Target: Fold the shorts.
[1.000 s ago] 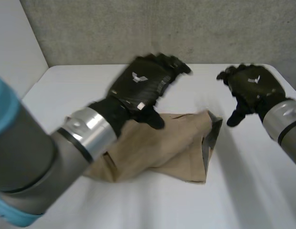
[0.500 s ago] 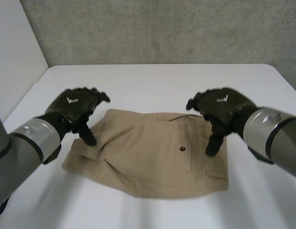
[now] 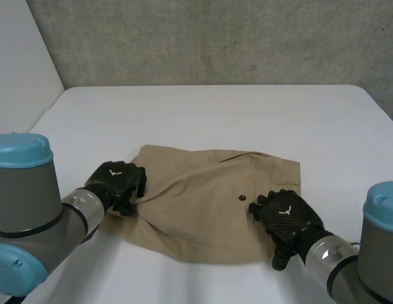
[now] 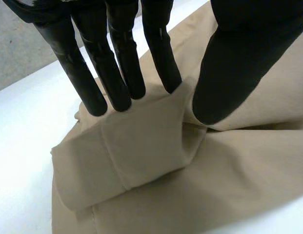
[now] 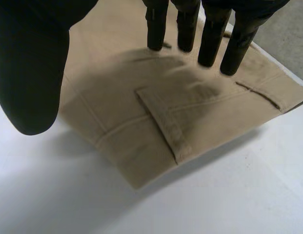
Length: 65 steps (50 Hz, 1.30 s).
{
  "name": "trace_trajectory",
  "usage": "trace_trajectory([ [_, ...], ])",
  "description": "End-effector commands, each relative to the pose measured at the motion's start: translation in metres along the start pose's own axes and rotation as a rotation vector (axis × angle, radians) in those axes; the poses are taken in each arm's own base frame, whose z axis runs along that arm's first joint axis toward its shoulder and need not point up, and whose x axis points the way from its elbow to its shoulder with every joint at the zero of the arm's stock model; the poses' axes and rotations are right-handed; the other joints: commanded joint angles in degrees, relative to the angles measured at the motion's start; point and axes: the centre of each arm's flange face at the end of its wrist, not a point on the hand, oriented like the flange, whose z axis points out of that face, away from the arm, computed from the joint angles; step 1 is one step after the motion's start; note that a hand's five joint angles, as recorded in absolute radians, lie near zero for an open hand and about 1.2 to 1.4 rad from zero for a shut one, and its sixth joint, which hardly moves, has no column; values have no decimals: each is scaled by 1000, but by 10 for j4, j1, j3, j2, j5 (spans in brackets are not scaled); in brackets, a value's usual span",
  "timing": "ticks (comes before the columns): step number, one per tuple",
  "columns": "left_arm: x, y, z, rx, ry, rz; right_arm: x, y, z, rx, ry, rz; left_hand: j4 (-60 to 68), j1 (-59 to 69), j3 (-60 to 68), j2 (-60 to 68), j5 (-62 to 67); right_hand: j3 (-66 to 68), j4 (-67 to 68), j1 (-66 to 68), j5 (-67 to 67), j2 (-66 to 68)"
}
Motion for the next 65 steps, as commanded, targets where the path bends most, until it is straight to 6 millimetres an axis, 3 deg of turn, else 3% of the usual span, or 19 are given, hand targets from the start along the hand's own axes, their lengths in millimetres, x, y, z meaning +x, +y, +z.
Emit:
trace_trajectory([
  [1,-1,0,6,22,-7,2,4,13,18,-14,69,-92,294,296,296,294,297,629,627,647,624,628],
  [3,-2,-4,6,38,-12,5,9,11,17,-10,100,-98,294,296,296,295,297,630,628,647,625,629],
  [8,-7,-23,-4,103,-34,10,23,-23,-3,114,166,-121,294,296,296,295,297,630,628,647,625,629],
  [19,-22,-94,-64,381,-116,17,35,-82,-45,252,140,-169,294,296,296,295,297,630,628,647,625,629],
  [22,-25,-121,-89,500,-137,18,51,-127,-71,383,206,-167,294,296,296,295,297,630,628,647,625,629],
  [24,-29,-145,-112,606,-159,7,59,-146,-81,452,243,-162,294,296,296,295,297,630,628,647,625,629],
  [29,-36,-182,-149,777,-179,-33,82,-200,-114,629,330,-136,294,296,296,295,297,630,628,647,625,629],
  [35,-44,-209,-162,868,-195,-59,88,-225,-133,682,345,-138,294,296,296,295,297,630,628,647,625,629],
  [39,-49,-208,-140,826,-211,-73,90,-224,-117,640,326,-131,294,296,296,295,297,630,628,647,625,629],
  [41,-51,-205,-128,797,-212,-79,90,-218,-97,590,297,-123,294,296,296,295,297,630,628,647,625,629],
  [47,-53,-177,-59,628,-188,-98,76,-199,-51,483,210,-112,294,296,296,295,297,630,628,647,625,629],
  [52,-53,-151,-4,518,-165,-107,57,-174,5,363,137,-94,294,296,296,295,297,630,628,647,625,629],
  [57,-71,-129,59,483,-237,-129,64,-169,51,397,220,-32,294,296,296,295,297,630,628,647,625,629],
  [59,-81,-123,72,473,-280,-139,66,-170,62,429,246,-20,294,296,296,295,297,630,628,647,625,629],
  [60,-85,-122,77,472,-297,-143,68,-170,72,461,258,-13,258,260,260,258,261,557,555,575,552,556],
  [61,-90,-119,83,467,-314,-148,67,-170,76,471,259,-14,-42,-40,-41,-42,-39,350,348,367,345,349],
  [63,-87,-117,88,460,-310,-147,65,-168,84,464,258,-25,-253,-251,-251,-253,-250,-70,-72,-53,-75,-71],
  [65,-83,-115,87,451,-302,-148,62,-165,84,437,244,-28,-328,-326,-326,-327,-325,-70,-72,-53,-75,-71],
])
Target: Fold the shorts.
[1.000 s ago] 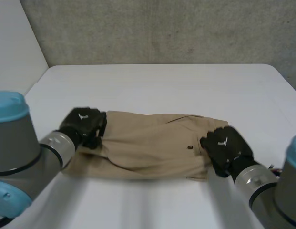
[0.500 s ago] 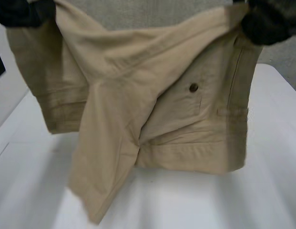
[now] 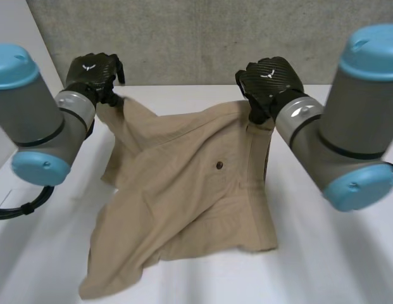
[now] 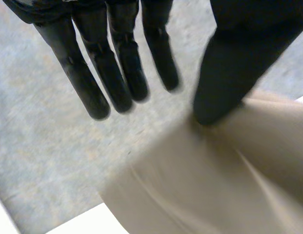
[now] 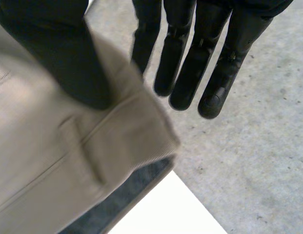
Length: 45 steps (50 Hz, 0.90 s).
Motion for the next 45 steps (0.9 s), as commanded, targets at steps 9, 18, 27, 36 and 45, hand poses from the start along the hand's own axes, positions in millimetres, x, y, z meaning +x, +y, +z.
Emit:
trace_trajectory([
  [9,-2,-18,-50,-31,-31,3,-9,31,-27,-226,-92,-16,-338,-283,-337,-336,-326,-390,-395,-287,-393,-373],
  [18,14,1,-167,-310,67,39,-42,73,-83,-384,-313,-30,-217,-162,-216,-215,-205,-307,-312,-204,-310,-290],
  [27,20,52,-227,-564,168,194,-61,97,-83,-318,-355,21,-228,-174,-227,-227,-216,-242,-246,-138,-244,-224],
  [36,19,83,-233,-614,159,209,-73,130,-64,-348,-357,39,-239,-184,-238,-237,-227,-158,-163,-54,-160,-141],
  [45,23,101,-218,-574,156,212,-68,133,-59,-355,-345,39,-9,46,-8,-7,3,310,305,413,307,327],
])
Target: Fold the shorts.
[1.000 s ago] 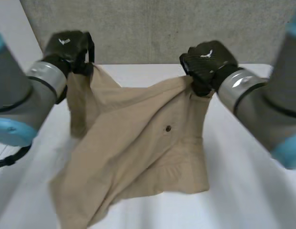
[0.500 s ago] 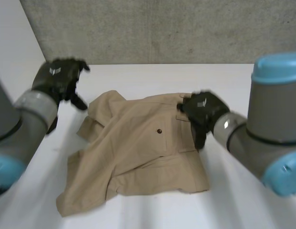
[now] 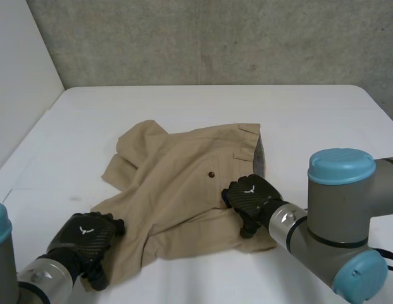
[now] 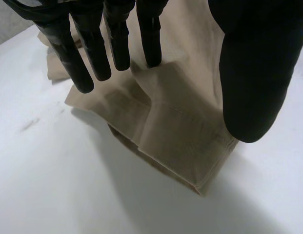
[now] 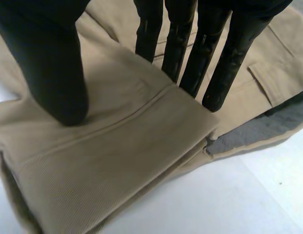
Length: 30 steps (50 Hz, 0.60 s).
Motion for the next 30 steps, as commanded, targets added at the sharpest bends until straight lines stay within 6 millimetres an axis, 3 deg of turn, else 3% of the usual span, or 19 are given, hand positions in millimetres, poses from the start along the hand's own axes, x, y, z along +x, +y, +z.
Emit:
trace_trajectory([
  [1,2,-1,19,61,-16,0,8,-1,1,-6,16,5,297,297,297,298,295,343,343,411,368,340],
  [5,-1,-9,26,126,-38,0,13,-3,-3,-14,26,13,559,560,560,560,557,343,343,411,368,340],
  [8,-4,-22,26,178,-53,6,25,-13,-14,-14,46,17,573,573,573,574,571,343,343,411,368,340],
  [12,-19,-69,10,356,-113,5,48,-38,-32,45,118,9,573,573,573,574,571,343,343,411,368,340],
  [13,-28,-92,-4,451,-149,2,57,-59,-47,106,159,-6,573,573,573,574,571,343,343,411,368,340],
  [15,-37,-115,-21,551,-183,1,64,-79,-62,167,193,-21,573,573,573,574,571,343,343,411,368,340],
  [16,-41,-127,-30,604,-201,0,71,-103,-81,246,230,-38,573,573,573,574,571,343,343,411,368,340],
  [17,-49,-150,-50,713,-236,-4,73,-113,-88,280,246,-48,573,573,573,574,571,343,343,411,368,340],
  [19,-57,-173,-74,825,-275,-7,78,-134,-105,357,283,-73,573,573,573,574,571,343,343,411,368,340],
  [20,-61,-184,-88,882,-295,-10,83,-155,-121,433,322,-95,573,573,573,574,571,343,343,411,368,340],
  [21,-68,-202,-111,978,-328,-15,86,-165,-129,469,343,-105,573,573,573,574,571,343,343,411,368,340],
  [25,-85,-235,-151,1147,-402,-30,98,-210,-170,634,433,-132,573,573,573,574,571,343,343,411,368,340],
  [27,-89,-245,-161,1187,-419,-31,100,-229,-190,714,457,-127,573,573,573,574,571,343,343,411,368,340],
  [30,-92,-256,-172,1229,-434,-34,102,-241,-204,759,468,-123,573,573,573,574,571,343,343,411,368,340],
])
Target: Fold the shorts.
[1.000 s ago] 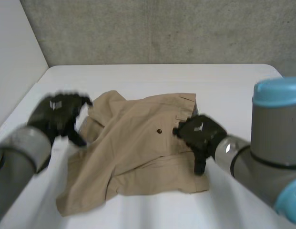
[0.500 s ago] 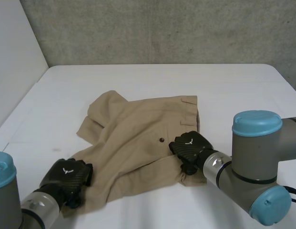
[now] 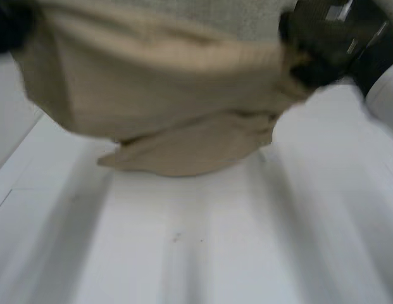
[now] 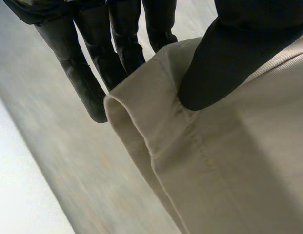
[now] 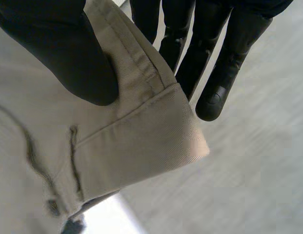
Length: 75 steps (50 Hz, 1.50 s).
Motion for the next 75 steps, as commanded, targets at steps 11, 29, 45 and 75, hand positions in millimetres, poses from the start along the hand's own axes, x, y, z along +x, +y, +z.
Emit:
trace_trajectory([
  [11,4,22,60,-14,-12,12,19,-32,20,38,16,53,113,151,119,116,133,135,119,233,154,124],
  [29,59,184,183,-42,-40,23,-4,113,172,64,242,16,-382,-344,-376,-380,-362,-565,-581,-467,-546,-576],
  [45,78,217,92,-397,70,14,-62,161,81,-449,-108,-74,-587,-549,-581,-584,-567,-565,-581,-467,-546,-576],
  [75,127,224,-119,-962,371,-137,-56,284,76,-484,-361,-143,-381,-343,-375,-379,-361,-261,-278,-163,-242,-272],
])
